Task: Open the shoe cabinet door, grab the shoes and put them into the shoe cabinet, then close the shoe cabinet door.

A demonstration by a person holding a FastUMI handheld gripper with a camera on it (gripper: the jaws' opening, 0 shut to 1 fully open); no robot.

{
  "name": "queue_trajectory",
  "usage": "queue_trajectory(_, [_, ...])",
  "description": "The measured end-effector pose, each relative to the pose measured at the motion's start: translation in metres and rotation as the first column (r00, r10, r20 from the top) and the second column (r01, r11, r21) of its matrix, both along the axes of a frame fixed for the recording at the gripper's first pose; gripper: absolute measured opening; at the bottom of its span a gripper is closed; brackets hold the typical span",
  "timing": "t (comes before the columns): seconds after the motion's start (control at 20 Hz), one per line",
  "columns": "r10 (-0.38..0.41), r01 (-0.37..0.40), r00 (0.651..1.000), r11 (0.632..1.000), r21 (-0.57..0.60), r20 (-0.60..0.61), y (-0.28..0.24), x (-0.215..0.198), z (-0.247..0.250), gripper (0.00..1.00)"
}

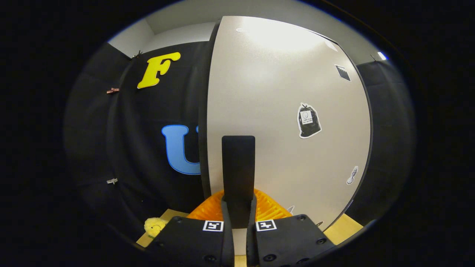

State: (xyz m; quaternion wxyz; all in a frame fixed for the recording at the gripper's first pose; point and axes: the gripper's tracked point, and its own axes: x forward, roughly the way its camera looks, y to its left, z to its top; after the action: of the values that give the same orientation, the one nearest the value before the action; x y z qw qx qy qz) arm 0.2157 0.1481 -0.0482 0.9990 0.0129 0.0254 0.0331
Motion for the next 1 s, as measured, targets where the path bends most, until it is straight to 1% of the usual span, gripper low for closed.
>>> queue_trajectory(0.15, [0.009,-0.009,1.0,1.0,0.016,0.002,-0.002,-0.022,0.008,0.17])
queue_trajectory(0.25, [0.028,-0.028,1.0,0.999,0.026,0.007,-0.005,-0.042,0.014,0.17])
queue_trajectory(0.6, [0.077,-0.077,0.997,0.997,0.026,0.013,-0.041,-0.096,0.019,0.16])
queue_trajectory(1.0, [0.105,-0.105,0.994,0.994,0.028,0.019,-0.074,-0.135,0.022,0.16])
